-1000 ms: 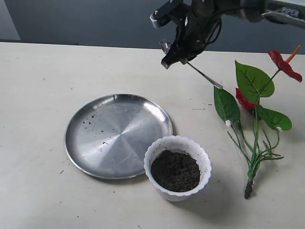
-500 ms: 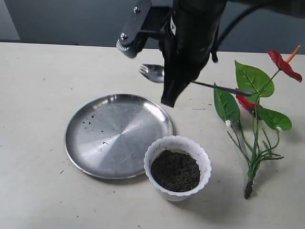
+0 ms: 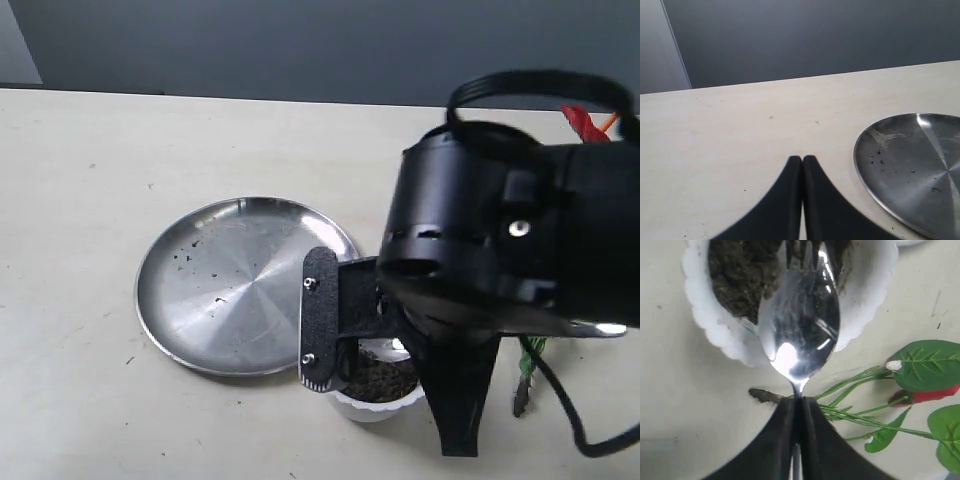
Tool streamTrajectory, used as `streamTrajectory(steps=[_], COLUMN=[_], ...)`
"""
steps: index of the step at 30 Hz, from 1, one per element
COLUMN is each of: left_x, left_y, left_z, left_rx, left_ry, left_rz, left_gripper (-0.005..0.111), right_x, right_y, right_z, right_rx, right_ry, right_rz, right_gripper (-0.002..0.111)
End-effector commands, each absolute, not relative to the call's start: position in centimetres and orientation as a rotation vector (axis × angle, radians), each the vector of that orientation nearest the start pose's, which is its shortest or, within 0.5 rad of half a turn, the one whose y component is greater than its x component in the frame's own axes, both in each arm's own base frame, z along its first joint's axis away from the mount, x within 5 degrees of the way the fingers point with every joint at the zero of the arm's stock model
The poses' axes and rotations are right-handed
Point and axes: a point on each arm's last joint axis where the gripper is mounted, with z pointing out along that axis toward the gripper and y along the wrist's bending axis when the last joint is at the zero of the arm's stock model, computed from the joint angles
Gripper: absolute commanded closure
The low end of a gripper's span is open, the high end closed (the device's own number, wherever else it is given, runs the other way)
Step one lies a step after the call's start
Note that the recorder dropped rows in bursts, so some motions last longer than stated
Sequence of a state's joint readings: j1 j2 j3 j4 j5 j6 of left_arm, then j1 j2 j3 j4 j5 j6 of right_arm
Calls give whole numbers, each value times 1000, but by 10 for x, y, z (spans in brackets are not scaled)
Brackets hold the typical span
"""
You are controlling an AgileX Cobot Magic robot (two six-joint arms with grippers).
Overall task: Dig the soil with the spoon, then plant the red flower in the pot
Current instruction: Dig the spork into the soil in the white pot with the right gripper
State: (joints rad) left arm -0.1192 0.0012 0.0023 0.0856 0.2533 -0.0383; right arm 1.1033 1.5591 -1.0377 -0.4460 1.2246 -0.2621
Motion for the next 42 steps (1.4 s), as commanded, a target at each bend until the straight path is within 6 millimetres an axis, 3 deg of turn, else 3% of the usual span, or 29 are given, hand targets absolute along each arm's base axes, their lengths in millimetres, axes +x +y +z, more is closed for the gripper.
streamTrajectory(steps=[1,10,17,22,27,35,42], left_x=[55,55,55,55,55,55,55], left_y=[-5,-5,-5,-5,-5,-5,-5], left_z=[192,192,192,192,192,192,192], left_rx=[126,126,126,126,126,126,126], left_ry=[1718,1718,1718,1718,1718,1718,1718], left_rz=[-46,-46,-46,-46,-46,-46,-46], left_gripper=[106,106,106,106,106,106,106], right_x=[165,170,172,174,176,169,171], right_y=[228,235,240,248,244,252,252], right_z=[219,191,193,209,222,208,195], right_rx=[-2138,-2224,-2107,-2016,-1999,-2118,-2084], right_ry=[2063,2077,2128,2113,2113,2139,2225], right_rz=[-812,-892,-846,-746,-817,-676,-756], right_gripper=[109,109,109,109,109,109,109])
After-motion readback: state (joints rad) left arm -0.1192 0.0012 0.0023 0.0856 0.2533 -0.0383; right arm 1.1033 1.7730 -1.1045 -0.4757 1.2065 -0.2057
